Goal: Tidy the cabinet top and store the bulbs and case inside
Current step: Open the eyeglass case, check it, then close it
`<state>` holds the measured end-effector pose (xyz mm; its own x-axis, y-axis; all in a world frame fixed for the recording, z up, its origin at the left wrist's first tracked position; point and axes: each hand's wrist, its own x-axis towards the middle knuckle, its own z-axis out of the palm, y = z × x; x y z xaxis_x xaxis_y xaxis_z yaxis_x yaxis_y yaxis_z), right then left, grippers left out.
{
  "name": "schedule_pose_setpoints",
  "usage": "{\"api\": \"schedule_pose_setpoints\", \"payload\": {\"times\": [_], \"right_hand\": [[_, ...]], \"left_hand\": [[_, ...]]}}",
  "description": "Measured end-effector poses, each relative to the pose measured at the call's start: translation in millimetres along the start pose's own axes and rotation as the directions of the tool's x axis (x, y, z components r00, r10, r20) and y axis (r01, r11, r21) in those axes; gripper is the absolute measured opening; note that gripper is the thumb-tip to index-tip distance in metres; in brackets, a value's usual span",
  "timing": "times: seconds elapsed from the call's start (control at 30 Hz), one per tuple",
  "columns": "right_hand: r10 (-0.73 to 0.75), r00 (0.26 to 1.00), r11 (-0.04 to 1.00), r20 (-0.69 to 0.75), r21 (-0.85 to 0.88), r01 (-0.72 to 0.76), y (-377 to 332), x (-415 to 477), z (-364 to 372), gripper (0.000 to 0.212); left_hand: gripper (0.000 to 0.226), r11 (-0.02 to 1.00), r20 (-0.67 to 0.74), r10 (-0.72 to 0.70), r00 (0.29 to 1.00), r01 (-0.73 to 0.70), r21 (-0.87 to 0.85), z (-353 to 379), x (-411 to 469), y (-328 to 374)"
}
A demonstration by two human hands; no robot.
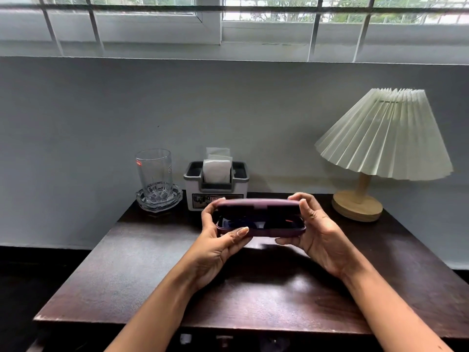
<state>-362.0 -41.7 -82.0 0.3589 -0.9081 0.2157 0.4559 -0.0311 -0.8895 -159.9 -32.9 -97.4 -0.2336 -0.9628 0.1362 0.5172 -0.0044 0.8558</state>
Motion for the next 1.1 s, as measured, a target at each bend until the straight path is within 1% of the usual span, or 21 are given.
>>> {"api": "schedule_pose_setpoints", "payload": {"times": [0.13, 0.2, 0.23, 0.33, 0.37, 0.43, 0.47, 0.53, 0.63, 0.73, 1.1], "right_hand": [[-0.011, 1.0, 1.0, -0.027, -0.003, 0.011, 2.5, 2.1, -1.6, 0.037], [-0.01, 0.998, 0.999, -0.057, -0.031, 0.009, 3.0, 1.5, -1.5, 0.017], [-0.007, 0.997, 0.999, -0.072, -0.048, 0.003, 3.1, 1.4, -1.2, 0.012], [0.025, 0.997, 0.998, -0.075, -0.062, -0.03, 4.4, 1.6, -1.7, 0.02], [0.041, 0.997, 0.997, -0.066, -0.062, -0.045, 4.8, 1.8, -1.5, 0.027], [0.09, 0.995, 0.992, -0.043, -0.087, -0.093, 5.8, 2.0, -0.6, 0.048], [0.118, 0.992, 0.986, -0.04, -0.112, -0.122, 6.4, 1.9, 0.5, 0.051], [0.141, 0.988, 0.975, -0.059, -0.164, -0.149, 7.2, 1.8, 3.8, 0.044], [0.096, 0.99, 0.975, -0.102, -0.189, -0.114, 8.1, 2.0, 5.8, 0.038], [0.074, 0.992, 0.977, -0.106, -0.193, -0.094, 8.9, 1.3, 6.7, 0.032], [0.079, 0.991, 0.97, -0.11, -0.222, -0.102, 10.1, 0.9, 4.8, 0.035]], "left_hand": [[0.052, 1.0, -0.034, 0.004, 0.999, -0.005, -0.031, 1.1, 0.8, -0.4], [0.048, 0.999, -0.043, 0.001, 0.999, -0.003, -0.05, 2.0, 1.1, -0.1], [0.045, 0.998, -0.048, 0.001, 0.999, -0.004, -0.056, 2.6, 1.3, 0.3], [0.033, 0.998, -0.07, -0.005, 0.998, 0.001, -0.063, 4.2, 2.3, 1.8], [0.03, 0.998, -0.081, -0.009, 0.997, 0.004, -0.059, 4.2, 3.0, 1.9], [0.025, 0.999, -0.099, -0.01, 0.995, 0.005, -0.048, 2.9, 4.1, 0.9], [0.026, 0.999, -0.102, -0.01, 0.995, 0.005, -0.044, 1.9, 4.4, 0.0], [0.03, 0.999, -0.094, -0.012, 0.996, 0.009, -0.037, 1.0, 4.2, -1.3], [0.031, 0.999, -0.08, -0.018, 0.997, 0.015, -0.041, 0.6, 4.0, -1.7], [0.03, 0.999, -0.084, -0.016, 0.996, 0.013, -0.03, 0.5, 4.5, -1.9], [0.03, 0.999, -0.083, -0.033, 0.996, 0.029, -0.043, 0.1, 5.6, -2.9]]}}
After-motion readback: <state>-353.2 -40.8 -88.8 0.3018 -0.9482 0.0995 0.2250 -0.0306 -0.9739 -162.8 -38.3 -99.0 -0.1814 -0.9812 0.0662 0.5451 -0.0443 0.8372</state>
